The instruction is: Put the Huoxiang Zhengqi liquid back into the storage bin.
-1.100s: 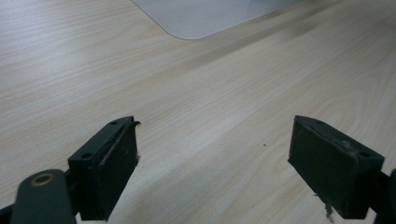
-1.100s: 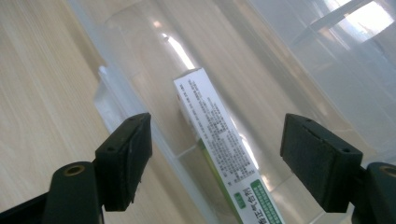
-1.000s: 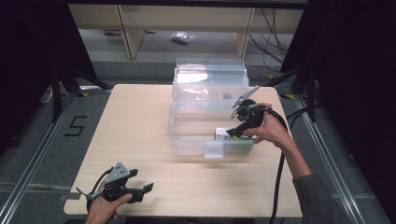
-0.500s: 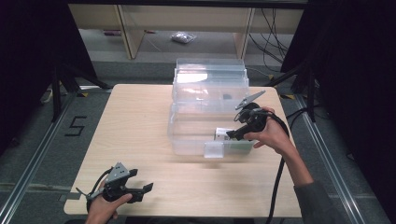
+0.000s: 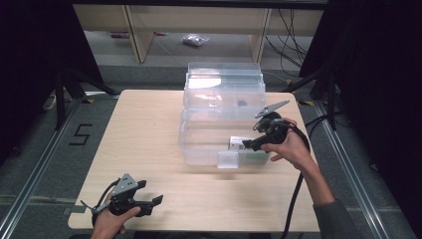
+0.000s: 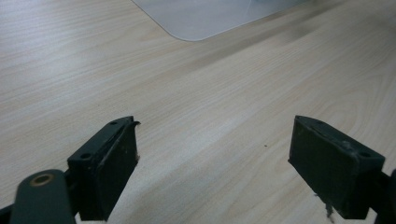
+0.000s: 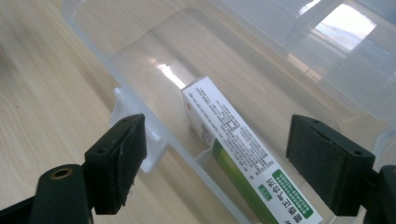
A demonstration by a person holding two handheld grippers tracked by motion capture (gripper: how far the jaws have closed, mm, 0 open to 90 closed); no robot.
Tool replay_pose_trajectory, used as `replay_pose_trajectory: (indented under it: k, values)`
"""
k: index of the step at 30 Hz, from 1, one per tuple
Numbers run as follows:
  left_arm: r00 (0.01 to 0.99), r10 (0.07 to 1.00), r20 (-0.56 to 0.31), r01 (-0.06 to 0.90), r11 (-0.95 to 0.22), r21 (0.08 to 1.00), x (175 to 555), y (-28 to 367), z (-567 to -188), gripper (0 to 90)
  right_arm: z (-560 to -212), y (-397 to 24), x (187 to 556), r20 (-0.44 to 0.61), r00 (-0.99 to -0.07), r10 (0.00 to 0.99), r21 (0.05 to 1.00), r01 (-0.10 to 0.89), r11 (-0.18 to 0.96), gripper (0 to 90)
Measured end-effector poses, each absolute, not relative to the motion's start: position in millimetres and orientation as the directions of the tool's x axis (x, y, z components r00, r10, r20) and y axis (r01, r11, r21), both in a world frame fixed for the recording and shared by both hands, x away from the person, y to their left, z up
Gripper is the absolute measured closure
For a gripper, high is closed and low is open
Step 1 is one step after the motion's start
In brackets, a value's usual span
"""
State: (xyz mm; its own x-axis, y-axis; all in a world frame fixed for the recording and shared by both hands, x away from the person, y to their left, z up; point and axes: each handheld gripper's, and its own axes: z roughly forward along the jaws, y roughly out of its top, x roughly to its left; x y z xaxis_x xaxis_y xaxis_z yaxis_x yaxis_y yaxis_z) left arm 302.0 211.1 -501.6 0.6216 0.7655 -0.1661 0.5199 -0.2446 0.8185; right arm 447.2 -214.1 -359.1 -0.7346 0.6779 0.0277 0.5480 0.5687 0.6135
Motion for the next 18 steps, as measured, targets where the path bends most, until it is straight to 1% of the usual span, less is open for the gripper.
replay_pose_trajectory:
  k: [1, 2, 3, 4, 6, 7, 10, 13, 17, 18]
  values:
    - [0.622, 0.766, -0.165, 0.520, -0.246, 0.818, 302, 211, -502, 14.8, -359, -212, 445, 0.047, -0.718, 0.695, 0.609, 0.572, 0.550, 21.1]
    - [0.620, 0.767, -0.165, 0.520, -0.245, 0.818, 302, 211, -502, 14.8, -360, -214, 446, 0.024, -0.732, 0.681, 0.623, 0.544, 0.563, 21.0]
    - [0.620, 0.767, -0.165, 0.520, -0.244, 0.818, 302, 211, -502, 14.8, -362, -212, 444, 0.035, -0.722, 0.691, 0.633, 0.551, 0.544, 21.1]
    - [0.620, 0.767, -0.165, 0.520, -0.244, 0.819, 302, 211, -502, 14.8, -361, -213, 444, 0.035, -0.725, 0.688, 0.621, 0.555, 0.554, 21.0]
    - [0.620, 0.767, -0.164, 0.520, -0.245, 0.818, 302, 211, -502, 14.8, -363, -214, 445, 0.015, -0.733, 0.680, 0.634, 0.533, 0.560, 20.8]
    - [0.620, 0.767, -0.164, 0.520, -0.245, 0.818, 302, 211, -502, 14.8, -363, -213, 442, 0.037, -0.722, 0.691, 0.633, 0.552, 0.542, 20.8]
    - [0.620, 0.767, -0.165, 0.520, -0.244, 0.818, 302, 211, -502, 14.8, -364, -215, 442, 0.024, -0.726, 0.687, 0.644, 0.537, 0.545, 20.4]
    - [0.620, 0.767, -0.163, 0.520, -0.247, 0.818, 302, 212, -502, 14.8, -363, -216, 439, 0.046, -0.717, 0.695, 0.643, 0.554, 0.529, 20.3]
    - [0.622, 0.766, -0.162, 0.520, -0.249, 0.817, 302, 212, -502, 14.8, -365, -218, 435, 0.034, -0.715, 0.699, 0.657, 0.543, 0.523, 20.3]
    - [0.623, 0.766, -0.162, 0.519, -0.249, 0.818, 302, 212, -502, 14.8, -364, -220, 434, 0.027, -0.724, 0.689, 0.652, 0.535, 0.537, 20.3]
